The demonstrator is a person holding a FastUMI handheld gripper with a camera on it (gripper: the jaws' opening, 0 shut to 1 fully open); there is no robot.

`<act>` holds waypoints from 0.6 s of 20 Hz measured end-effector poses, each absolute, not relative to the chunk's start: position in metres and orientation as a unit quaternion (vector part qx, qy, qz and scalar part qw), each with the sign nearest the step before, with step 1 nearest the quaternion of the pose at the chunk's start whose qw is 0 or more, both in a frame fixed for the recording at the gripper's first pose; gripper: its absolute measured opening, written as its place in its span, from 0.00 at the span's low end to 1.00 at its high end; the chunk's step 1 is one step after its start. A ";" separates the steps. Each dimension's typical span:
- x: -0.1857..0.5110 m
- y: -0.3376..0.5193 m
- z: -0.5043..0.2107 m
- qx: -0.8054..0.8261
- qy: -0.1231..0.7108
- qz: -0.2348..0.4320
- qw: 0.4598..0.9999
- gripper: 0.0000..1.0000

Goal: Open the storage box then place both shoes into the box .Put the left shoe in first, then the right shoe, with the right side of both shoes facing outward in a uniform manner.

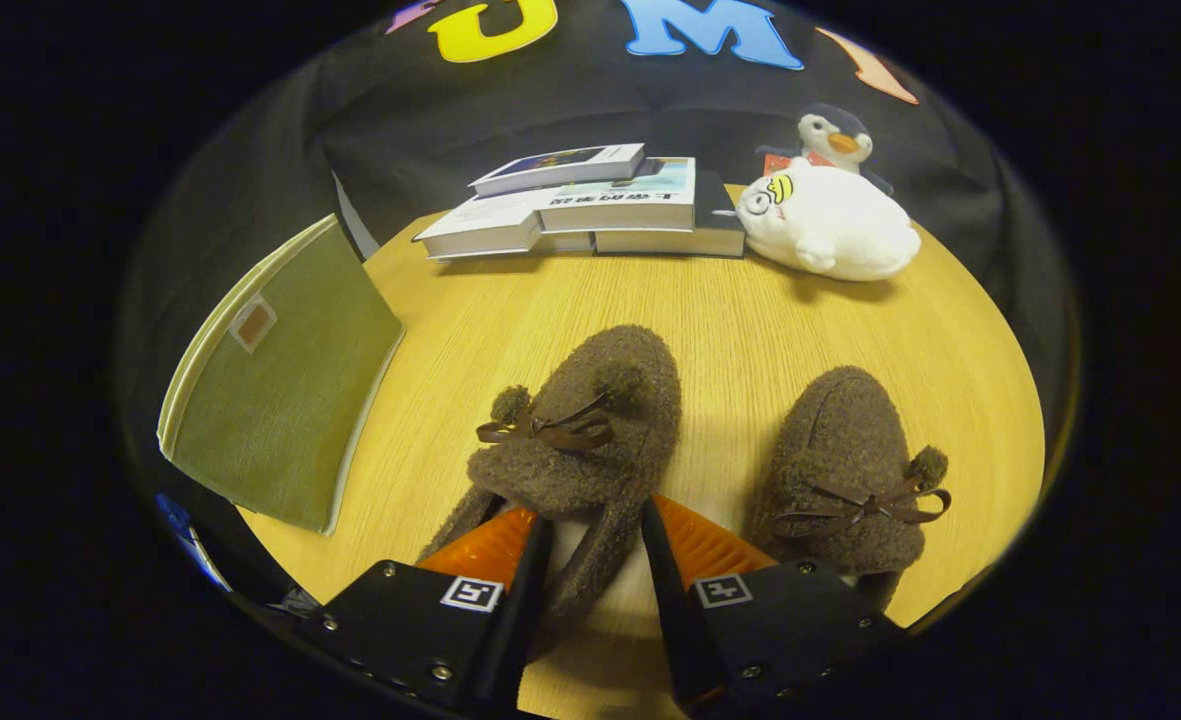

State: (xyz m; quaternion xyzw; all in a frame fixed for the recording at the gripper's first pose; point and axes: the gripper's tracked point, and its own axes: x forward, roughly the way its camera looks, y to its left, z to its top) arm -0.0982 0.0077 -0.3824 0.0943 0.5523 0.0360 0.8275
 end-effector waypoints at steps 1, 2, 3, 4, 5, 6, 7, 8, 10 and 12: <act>-0.097 0.001 -0.382 0.096 0.552 0.018 0.828 0.41; -0.098 0.002 -0.383 0.112 0.560 0.014 0.821 0.28; -0.097 0.003 -0.383 0.119 0.563 0.013 0.817 0.27; -0.095 -0.008 -0.379 0.118 0.560 -0.007 0.820 0.27; -0.092 -0.007 -0.377 0.140 0.563 -0.017 0.815 0.01; -0.095 0.000 -0.383 0.161 0.570 -0.019 0.806 0.00; -0.096 0.002 -0.379 0.174 0.577 -0.021 0.798 0.00; -0.095 0.001 -0.368 0.180 0.577 -0.021 0.797 0.00; -0.091 0.006 -0.358 0.198 0.575 -0.020 0.794 0.00; -0.087 0.012 -0.344 0.220 0.573 -0.018 0.790 0.00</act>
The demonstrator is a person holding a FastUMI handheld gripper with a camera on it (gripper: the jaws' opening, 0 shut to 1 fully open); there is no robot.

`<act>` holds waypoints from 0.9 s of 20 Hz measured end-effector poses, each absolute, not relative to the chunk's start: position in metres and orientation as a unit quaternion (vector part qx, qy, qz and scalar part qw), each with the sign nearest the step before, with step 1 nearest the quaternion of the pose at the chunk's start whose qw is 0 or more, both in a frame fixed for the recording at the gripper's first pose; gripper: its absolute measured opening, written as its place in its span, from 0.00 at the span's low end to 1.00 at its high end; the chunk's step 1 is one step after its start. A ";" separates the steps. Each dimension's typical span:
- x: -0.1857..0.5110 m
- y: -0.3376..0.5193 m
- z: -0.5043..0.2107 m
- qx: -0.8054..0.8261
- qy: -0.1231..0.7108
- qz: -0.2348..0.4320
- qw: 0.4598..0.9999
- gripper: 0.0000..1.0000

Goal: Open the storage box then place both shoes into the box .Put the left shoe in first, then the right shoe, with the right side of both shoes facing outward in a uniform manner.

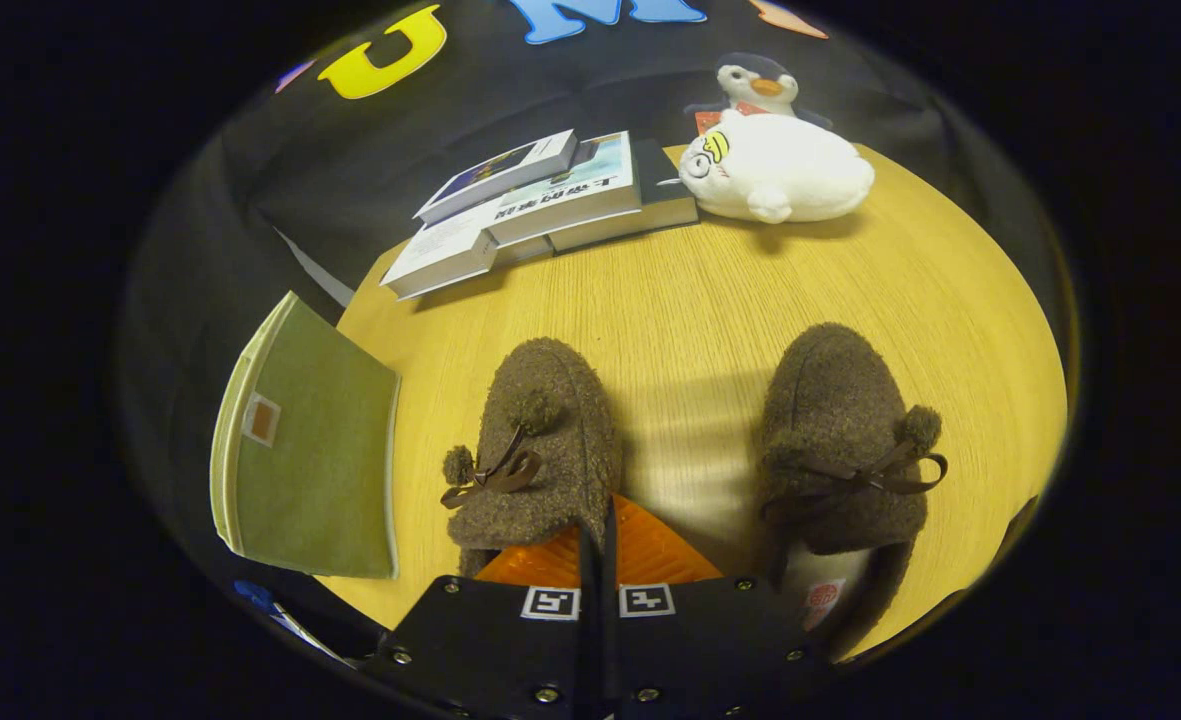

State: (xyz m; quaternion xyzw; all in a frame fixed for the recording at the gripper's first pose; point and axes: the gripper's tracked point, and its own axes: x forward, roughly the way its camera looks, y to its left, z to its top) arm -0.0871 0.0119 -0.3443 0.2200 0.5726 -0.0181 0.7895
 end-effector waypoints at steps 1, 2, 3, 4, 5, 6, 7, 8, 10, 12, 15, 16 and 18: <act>-0.083 0.015 -0.334 0.232 0.568 -0.018 0.789 0.00; -0.077 0.019 -0.326 0.242 0.564 -0.016 0.789 0.00; -0.072 0.024 -0.314 0.252 0.559 -0.014 0.790 0.00; -0.068 0.029 -0.305 0.258 0.554 -0.010 0.791 0.00; -0.062 0.034 -0.294 0.265 0.548 -0.007 0.793 0.00; -0.056 0.041 -0.282 0.272 0.542 -0.002 0.795 0.00; -0.050 0.048 -0.270 0.279 0.536 0.002 0.797 0.00; -0.044 0.056 -0.258 0.285 0.531 0.007 0.798 0.00; -0.030 0.074 -0.234 0.293 0.519 0.019 0.803 0.00; -0.017 0.095 -0.221 0.296 0.508 0.033 0.808 0.00; 0.002 0.131 -0.197 0.297 0.495 0.054 0.815 0.00; 0.006 0.142 -0.192 0.296 0.492 0.060 0.817 0.00; 0.014 0.170 -0.187 0.293 0.489 0.072 0.818 0.00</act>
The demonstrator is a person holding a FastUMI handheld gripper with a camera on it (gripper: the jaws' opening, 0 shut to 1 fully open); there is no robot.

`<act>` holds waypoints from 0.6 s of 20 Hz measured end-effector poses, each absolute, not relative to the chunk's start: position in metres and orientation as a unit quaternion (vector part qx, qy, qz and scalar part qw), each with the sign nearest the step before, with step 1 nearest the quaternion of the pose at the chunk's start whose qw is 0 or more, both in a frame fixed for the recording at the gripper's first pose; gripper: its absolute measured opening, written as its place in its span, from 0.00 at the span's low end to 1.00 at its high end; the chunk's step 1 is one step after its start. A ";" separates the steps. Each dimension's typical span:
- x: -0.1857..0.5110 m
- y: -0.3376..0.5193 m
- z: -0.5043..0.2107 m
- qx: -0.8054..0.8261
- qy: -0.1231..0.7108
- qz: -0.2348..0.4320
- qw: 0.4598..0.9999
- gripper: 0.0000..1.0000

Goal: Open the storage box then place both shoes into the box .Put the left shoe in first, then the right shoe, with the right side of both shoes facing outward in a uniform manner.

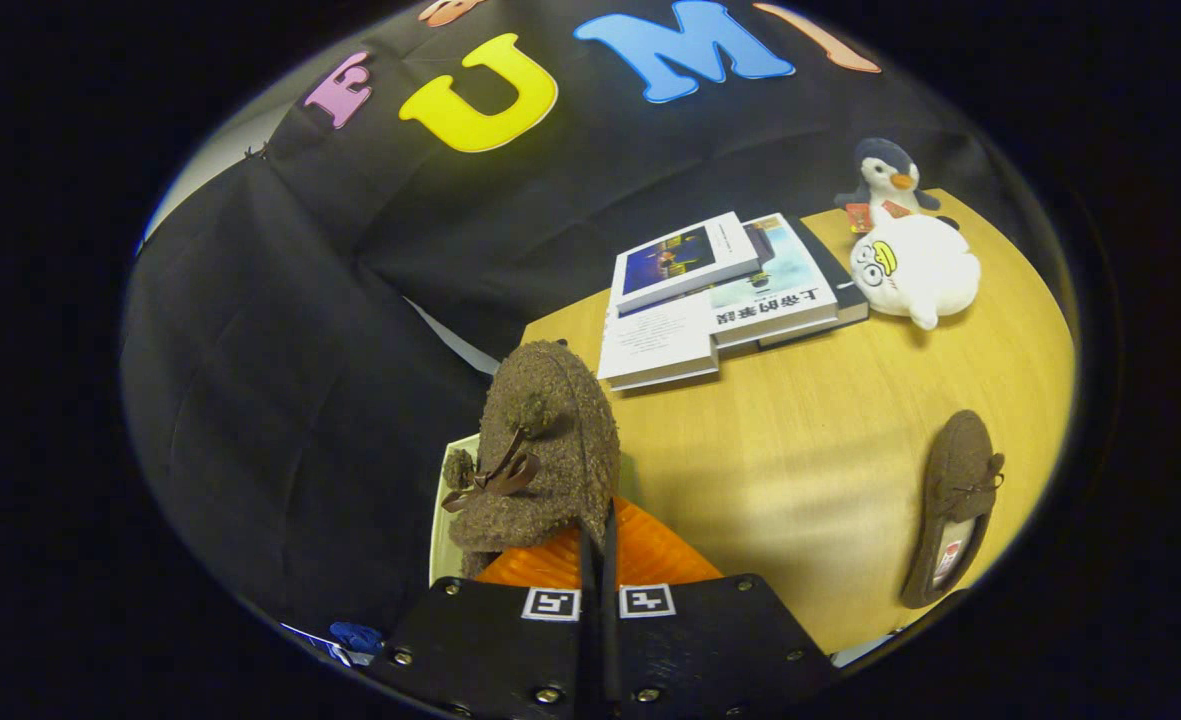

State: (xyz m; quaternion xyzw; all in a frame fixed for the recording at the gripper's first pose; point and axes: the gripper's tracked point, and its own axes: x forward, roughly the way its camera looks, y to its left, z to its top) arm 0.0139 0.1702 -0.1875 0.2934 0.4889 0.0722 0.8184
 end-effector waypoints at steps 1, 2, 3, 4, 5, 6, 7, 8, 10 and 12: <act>0.016 0.184 -0.187 0.292 0.489 0.078 0.818 0.00; 0.018 0.196 -0.190 0.290 0.490 0.081 0.818 0.00; 0.019 0.208 -0.194 0.287 0.493 0.085 0.817 0.00; 0.019 0.222 -0.199 0.285 0.497 0.087 0.815 0.00; 0.020 0.232 -0.204 0.282 0.500 0.089 0.814 0.00; 0.021 0.242 -0.211 0.278 0.503 0.088 0.813 0.00; 0.022 0.252 -0.217 0.275 0.506 0.087 0.813 0.00; 0.022 0.261 -0.225 0.270 0.510 0.086 0.812 0.00; 0.021 0.281 -0.239 0.260 0.522 0.087 0.808 0.00; 0.020 0.299 -0.255 0.248 0.533 0.086 0.804 0.00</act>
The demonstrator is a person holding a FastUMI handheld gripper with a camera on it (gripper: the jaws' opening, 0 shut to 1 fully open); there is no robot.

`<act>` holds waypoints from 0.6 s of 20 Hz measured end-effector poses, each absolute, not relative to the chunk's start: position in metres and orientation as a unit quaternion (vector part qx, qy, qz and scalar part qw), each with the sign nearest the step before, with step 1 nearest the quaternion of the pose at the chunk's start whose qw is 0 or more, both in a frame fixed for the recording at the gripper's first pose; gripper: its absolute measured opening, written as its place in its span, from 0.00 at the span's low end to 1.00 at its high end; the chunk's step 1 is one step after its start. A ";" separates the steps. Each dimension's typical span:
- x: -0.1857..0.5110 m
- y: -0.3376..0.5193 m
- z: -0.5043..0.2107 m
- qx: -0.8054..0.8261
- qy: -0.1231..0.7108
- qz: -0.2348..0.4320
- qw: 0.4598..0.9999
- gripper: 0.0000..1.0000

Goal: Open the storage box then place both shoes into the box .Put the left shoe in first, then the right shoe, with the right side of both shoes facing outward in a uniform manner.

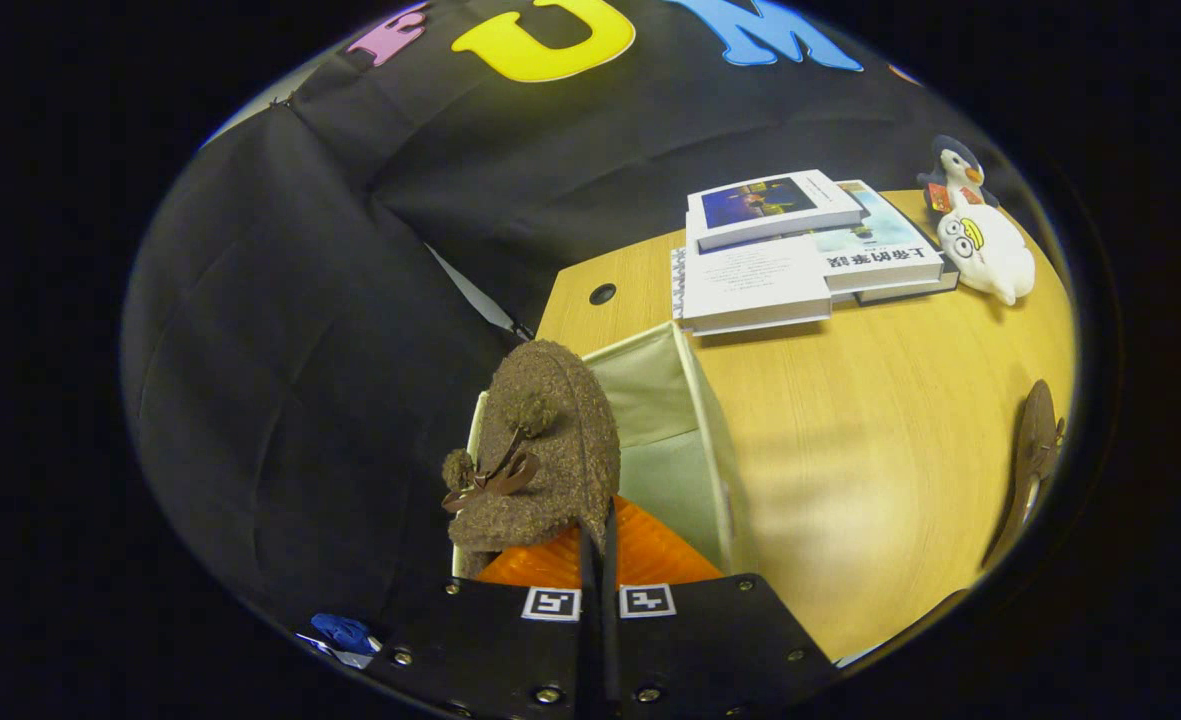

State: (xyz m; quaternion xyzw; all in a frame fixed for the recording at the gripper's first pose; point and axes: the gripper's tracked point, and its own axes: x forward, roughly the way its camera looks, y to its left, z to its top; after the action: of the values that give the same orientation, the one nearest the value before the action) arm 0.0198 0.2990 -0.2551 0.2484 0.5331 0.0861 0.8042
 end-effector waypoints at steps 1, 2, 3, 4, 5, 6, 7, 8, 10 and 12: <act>0.020 0.305 -0.264 0.242 0.539 0.084 0.802 0.00; 0.018 0.312 -0.272 0.236 0.545 0.082 0.800 0.00; 0.017 0.319 -0.279 0.231 0.551 0.081 0.798 0.00; 0.015 0.328 -0.285 0.227 0.557 0.081 0.795 0.00; 0.013 0.334 -0.291 0.224 0.562 0.081 0.792 0.00; 0.011 0.341 -0.296 0.220 0.567 0.081 0.790 0.00; 0.009 0.345 -0.302 0.213 0.573 0.079 0.787 0.01; 0.008 0.346 -0.306 0.205 0.575 0.078 0.789 0.01; 0.005 0.353 -0.311 0.198 0.579 0.087 0.786 0.04; -0.001 0.364 -0.309 0.195 0.584 0.117 0.779 0.18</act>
State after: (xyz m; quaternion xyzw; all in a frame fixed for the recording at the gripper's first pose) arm -0.0007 0.3640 -0.3095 0.1947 0.5838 0.1168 0.7795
